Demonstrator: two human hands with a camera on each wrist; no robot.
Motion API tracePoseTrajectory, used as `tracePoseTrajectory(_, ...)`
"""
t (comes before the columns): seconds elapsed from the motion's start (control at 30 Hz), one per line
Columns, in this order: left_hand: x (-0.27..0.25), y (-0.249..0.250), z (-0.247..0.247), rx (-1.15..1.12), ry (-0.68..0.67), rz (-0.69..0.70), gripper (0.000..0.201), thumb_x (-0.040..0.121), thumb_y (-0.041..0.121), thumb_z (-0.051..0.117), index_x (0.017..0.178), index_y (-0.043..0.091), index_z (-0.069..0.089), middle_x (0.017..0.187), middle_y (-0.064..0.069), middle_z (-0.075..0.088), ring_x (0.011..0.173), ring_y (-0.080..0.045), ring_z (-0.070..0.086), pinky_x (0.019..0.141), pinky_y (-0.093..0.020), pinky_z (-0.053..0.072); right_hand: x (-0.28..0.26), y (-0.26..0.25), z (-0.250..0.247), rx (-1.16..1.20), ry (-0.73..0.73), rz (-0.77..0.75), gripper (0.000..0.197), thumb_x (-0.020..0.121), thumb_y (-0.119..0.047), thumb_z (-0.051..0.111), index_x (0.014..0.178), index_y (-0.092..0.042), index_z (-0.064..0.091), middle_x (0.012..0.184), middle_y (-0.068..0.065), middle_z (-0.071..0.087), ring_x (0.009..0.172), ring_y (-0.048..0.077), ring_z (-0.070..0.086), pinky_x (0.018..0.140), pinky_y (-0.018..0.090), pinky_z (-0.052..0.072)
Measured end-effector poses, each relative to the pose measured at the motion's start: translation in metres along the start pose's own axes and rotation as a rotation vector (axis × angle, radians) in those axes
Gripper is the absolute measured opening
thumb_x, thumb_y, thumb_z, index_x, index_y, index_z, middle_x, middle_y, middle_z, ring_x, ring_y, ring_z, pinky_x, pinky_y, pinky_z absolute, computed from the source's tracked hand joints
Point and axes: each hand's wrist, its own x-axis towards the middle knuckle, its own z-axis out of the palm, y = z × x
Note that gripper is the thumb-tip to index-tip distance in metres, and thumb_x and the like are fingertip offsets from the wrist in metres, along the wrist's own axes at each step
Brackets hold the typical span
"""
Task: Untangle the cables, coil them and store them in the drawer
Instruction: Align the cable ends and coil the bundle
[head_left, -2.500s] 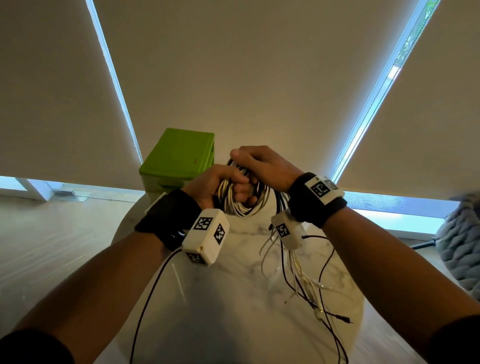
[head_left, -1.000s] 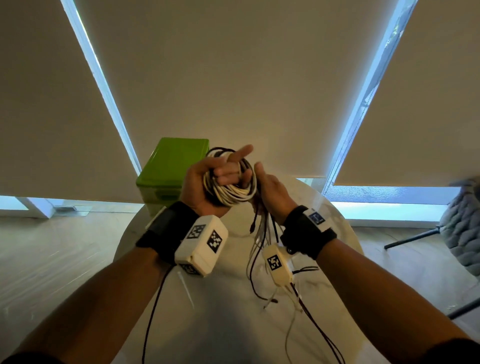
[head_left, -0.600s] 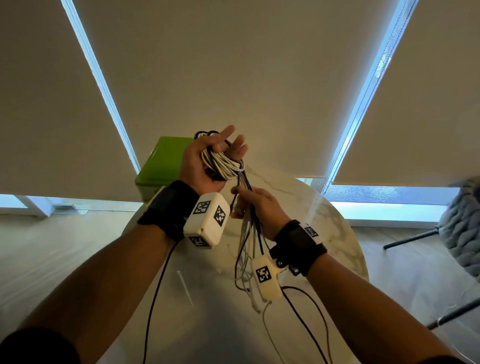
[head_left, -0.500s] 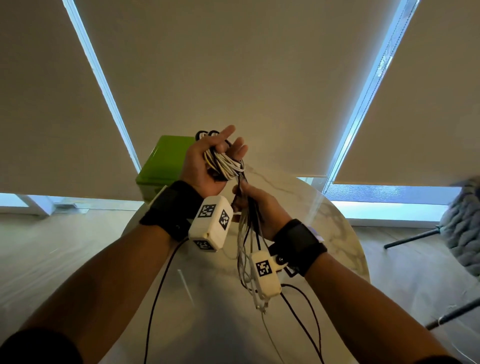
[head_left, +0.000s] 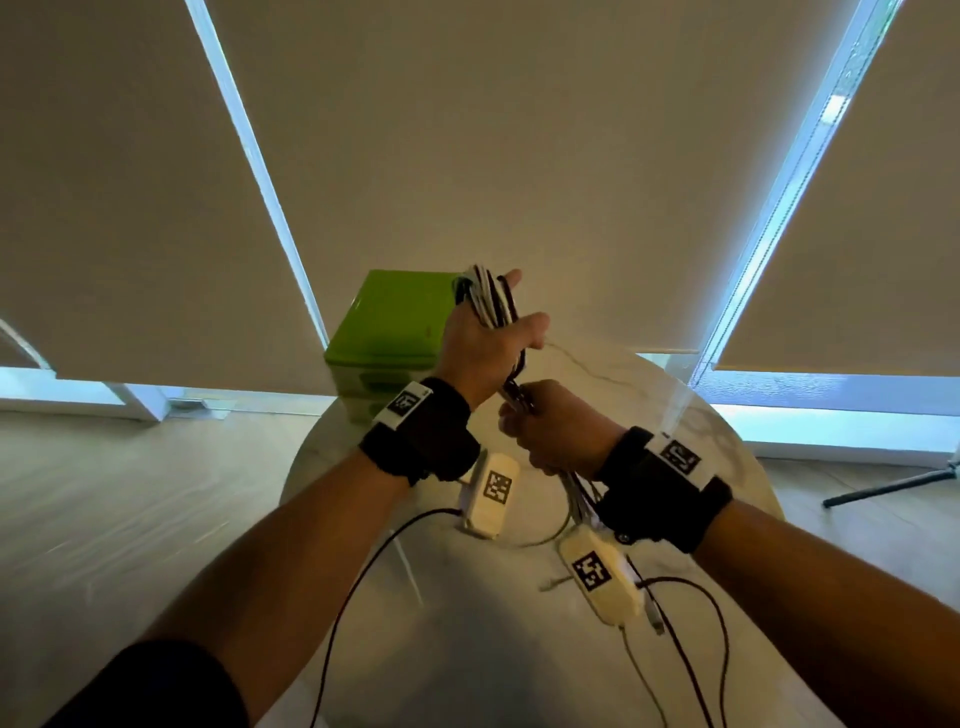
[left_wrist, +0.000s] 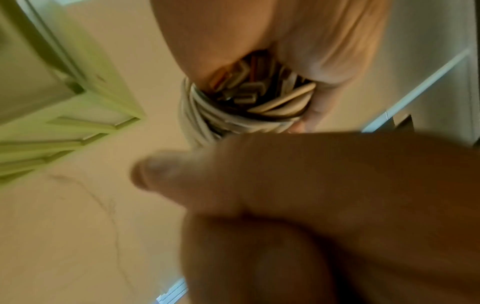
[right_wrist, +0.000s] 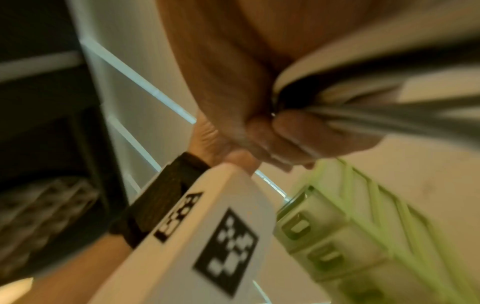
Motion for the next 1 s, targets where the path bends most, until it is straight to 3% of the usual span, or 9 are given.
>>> tracePoseTrajectory(0.1, 0.001, 0.000, 0.002, 0.183, 0.014, 0.042, 0.060, 0.084, 0.020, 0.069, 0.139, 0.015, 0.046, 0.077, -0.006, 0.070, 0.081, -0.007, 0.067, 0.081, -0.009, 0.044, -0.003, -0.009, -0.011, -0.443, 0.042, -0.010, 0.015, 0.091, -0.017, 0.051, 0.089, -0.005, 0.059, 0.069, 0.007, 0.063, 0.051, 0.019, 0.056, 0.051, 0.028, 0.049)
tracePoseTrajectory(0.23, 0.008, -0.006, 0.000, 0.299, 0.012, 0.008, 0.039, 0.078, 0.037, 0.071, 0.100, 0.006, 0.060, 0.070, -0.023, 0.064, 0.064, -0.028, 0.064, 0.075, -0.033, 0.051, -0.014, -0.027, -0.034, -0.688, 0.070, -0.093, 0.019, 0.088, -0.017, 0.055, 0.089, -0.003, 0.067, 0.068, 0.006, 0.062, 0.055, 0.020, 0.054, 0.056, 0.031, 0.049)
tracePoseTrajectory(0.33, 0.015, -0.006, -0.003, 0.389, 0.022, 0.007, 0.047, 0.070, 0.048, 0.069, 0.068, 0.006, 0.049, 0.062, -0.013, 0.054, 0.051, -0.023, 0.048, 0.064, -0.041, 0.048, -0.019, -0.041, -0.046, -0.766, 0.103, -0.227, 0.016, 0.088, -0.024, 0.062, 0.098, -0.012, 0.069, 0.067, -0.007, 0.056, 0.059, 0.011, 0.052, 0.055, 0.024, 0.044)
tracePoseTrajectory(0.4, 0.017, 0.000, -0.004, 0.494, -0.053, -0.002, 0.032, 0.077, 0.028, 0.068, 0.062, 0.016, 0.042, 0.057, -0.002, 0.044, 0.048, -0.014, 0.038, 0.053, -0.036, 0.040, -0.018, -0.047, -0.052, -0.786, 0.102, -0.306, 0.024, 0.085, -0.035, 0.067, 0.106, -0.023, 0.068, 0.080, -0.007, 0.065, 0.070, 0.011, 0.060, 0.066, 0.027, 0.050)
tracePoseTrajectory(0.5, 0.018, 0.004, -0.010, 0.456, -0.204, 0.032, 0.027, 0.076, 0.007, 0.059, 0.064, 0.014, 0.036, 0.057, -0.004, 0.035, 0.050, -0.012, 0.028, 0.048, -0.027, 0.026, -0.015, -0.053, -0.060, -0.893, 0.175, -0.395, 0.032, 0.077, -0.053, 0.071, 0.099, -0.029, 0.067, 0.080, -0.007, 0.066, 0.071, 0.012, 0.060, 0.062, 0.027, 0.046)
tracePoseTrajectory(0.63, 0.009, -0.004, -0.019, 0.375, -0.380, -0.101, 0.018, 0.086, 0.016, 0.058, 0.071, 0.009, 0.053, 0.064, -0.009, 0.055, 0.057, -0.016, 0.050, 0.060, -0.031, 0.044, -0.011, -0.055, -0.066, -0.913, 0.155, -0.504, 0.037, 0.076, -0.054, 0.070, 0.104, -0.031, 0.064, 0.083, -0.011, 0.066, 0.075, 0.013, 0.060, 0.066, 0.031, 0.048)
tracePoseTrajectory(0.77, 0.000, -0.009, -0.024, 0.103, -0.469, -0.330, 0.055, 0.100, 0.013, 0.038, 0.048, 0.016, 0.058, 0.045, -0.001, 0.051, 0.042, -0.017, 0.052, 0.064, -0.035, 0.052, -0.004, -0.049, -0.069, -0.941, 0.105, -0.631, 0.023, 0.088, -0.042, 0.062, 0.107, -0.028, 0.061, 0.085, -0.010, 0.065, 0.078, 0.015, 0.062, 0.068, 0.031, 0.048)
tracePoseTrajectory(0.9, -0.004, 0.000, -0.020, -0.197, -0.574, -0.497, 0.071, 0.103, 0.041, 0.027, 0.053, 0.011, 0.067, 0.044, -0.004, 0.051, 0.038, -0.015, 0.049, 0.054, -0.028, 0.049, 0.004, -0.048, -0.073, -0.956, 0.132, -0.693, 0.029, 0.093, -0.042, 0.055, 0.114, -0.023, 0.053, 0.093, -0.005, 0.060, 0.080, 0.018, 0.059, 0.072, 0.040, 0.051)
tracePoseTrajectory(1.0, -0.005, 0.006, -0.018, -0.373, -0.683, -0.623, 0.089, 0.092, 0.069, 0.021, 0.089, -0.009, 0.063, 0.045, -0.005, 0.053, 0.036, -0.014, 0.048, 0.050, -0.027, 0.045, 0.011, -0.043, -0.077, -0.923, 0.152, -0.700, 0.042, 0.092, -0.053, 0.048, 0.119, -0.022, 0.048, 0.105, 0.000, 0.057, 0.082, 0.020, 0.059, 0.071, 0.038, 0.050)
